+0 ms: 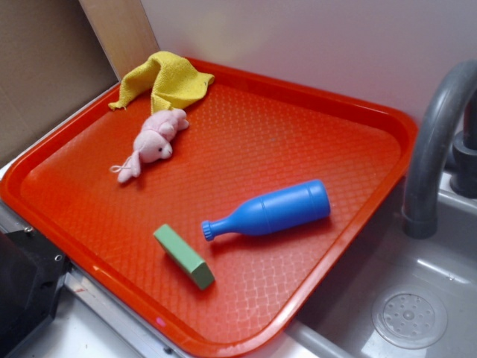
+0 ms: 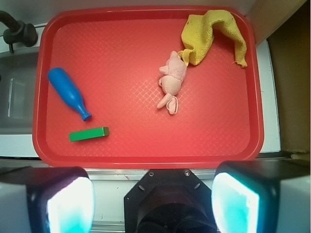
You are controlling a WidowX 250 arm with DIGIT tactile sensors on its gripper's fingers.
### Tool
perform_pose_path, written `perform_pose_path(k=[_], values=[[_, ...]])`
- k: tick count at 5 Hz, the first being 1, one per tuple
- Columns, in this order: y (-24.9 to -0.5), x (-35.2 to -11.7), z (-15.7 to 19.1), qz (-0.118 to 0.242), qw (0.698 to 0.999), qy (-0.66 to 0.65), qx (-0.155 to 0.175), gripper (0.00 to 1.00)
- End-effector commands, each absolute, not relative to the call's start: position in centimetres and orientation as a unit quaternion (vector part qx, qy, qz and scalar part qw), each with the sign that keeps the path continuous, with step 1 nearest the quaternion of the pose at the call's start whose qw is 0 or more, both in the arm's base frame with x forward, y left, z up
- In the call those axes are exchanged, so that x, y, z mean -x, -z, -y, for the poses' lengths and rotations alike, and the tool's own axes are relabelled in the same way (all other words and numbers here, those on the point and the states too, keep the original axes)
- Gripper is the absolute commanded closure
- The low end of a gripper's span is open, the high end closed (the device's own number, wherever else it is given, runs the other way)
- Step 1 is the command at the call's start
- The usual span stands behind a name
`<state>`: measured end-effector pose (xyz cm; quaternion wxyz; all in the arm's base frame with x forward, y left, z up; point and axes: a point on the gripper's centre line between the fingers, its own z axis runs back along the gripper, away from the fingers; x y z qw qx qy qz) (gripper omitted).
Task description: Grab the blue bottle.
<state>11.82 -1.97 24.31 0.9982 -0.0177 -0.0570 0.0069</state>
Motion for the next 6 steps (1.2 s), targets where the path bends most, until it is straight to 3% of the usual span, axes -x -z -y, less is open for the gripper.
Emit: perform_pose_path(k=[1, 3, 4, 5, 6], values=[[-24.3, -11.8, 2.0, 0.057, 0.998, -0.007, 0.018, 0.00], [-23.9, -16.1, 9.1, 0.146, 0.984, 0.086, 0.052, 0.00], [-21.8, -18.9, 11.5, 0.149, 0.981, 0.119, 0.032, 0.00], [-17.6, -21.6, 14.2, 0.141, 0.977, 0.161, 0.013, 0.00], [-13.1, -22.4, 16.5, 0.107, 0.974, 0.201, 0.002, 0.00]])
